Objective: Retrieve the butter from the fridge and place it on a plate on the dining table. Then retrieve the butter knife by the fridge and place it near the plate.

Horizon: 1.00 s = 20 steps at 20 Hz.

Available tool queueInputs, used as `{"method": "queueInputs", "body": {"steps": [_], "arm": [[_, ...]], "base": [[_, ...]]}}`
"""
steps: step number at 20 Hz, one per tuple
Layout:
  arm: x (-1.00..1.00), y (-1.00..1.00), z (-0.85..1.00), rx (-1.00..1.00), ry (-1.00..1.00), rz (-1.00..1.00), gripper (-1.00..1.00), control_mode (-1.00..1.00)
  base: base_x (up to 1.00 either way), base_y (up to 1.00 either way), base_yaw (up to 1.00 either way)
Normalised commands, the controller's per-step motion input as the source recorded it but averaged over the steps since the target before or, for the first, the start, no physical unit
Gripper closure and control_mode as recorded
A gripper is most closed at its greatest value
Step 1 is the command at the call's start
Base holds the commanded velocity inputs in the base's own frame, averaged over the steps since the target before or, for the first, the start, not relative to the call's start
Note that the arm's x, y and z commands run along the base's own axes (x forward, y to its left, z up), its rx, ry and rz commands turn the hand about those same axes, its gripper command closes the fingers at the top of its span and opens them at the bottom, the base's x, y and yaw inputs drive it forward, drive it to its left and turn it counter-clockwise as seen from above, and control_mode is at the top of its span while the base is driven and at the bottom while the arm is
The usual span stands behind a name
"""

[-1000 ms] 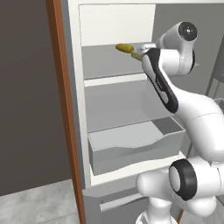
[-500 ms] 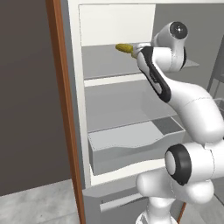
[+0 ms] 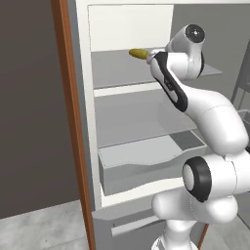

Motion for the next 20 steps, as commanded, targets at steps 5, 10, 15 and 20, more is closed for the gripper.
{"method": "queueInputs", "body": {"steps": [5,10,15,20], "arm": [[0.19,0.0,-0.17,0.0,0.0,0.05,-1.0,-1.0],[0.18,0.0,-0.21,0.0,0.0,0.06,-1.0,-1.0],[0.23,0.0,-0.12,-0.01,0.04,0.02,-1.0,-1.0],[0.14,0.0,0.0,0.0,0.09,0.0,-1.0,-1.0]], "base": [[0.0,0.0,0.0],[0.0,0.0,0.0],[0.0,0.0,0.0],[0.0,0.0,0.0]]}}
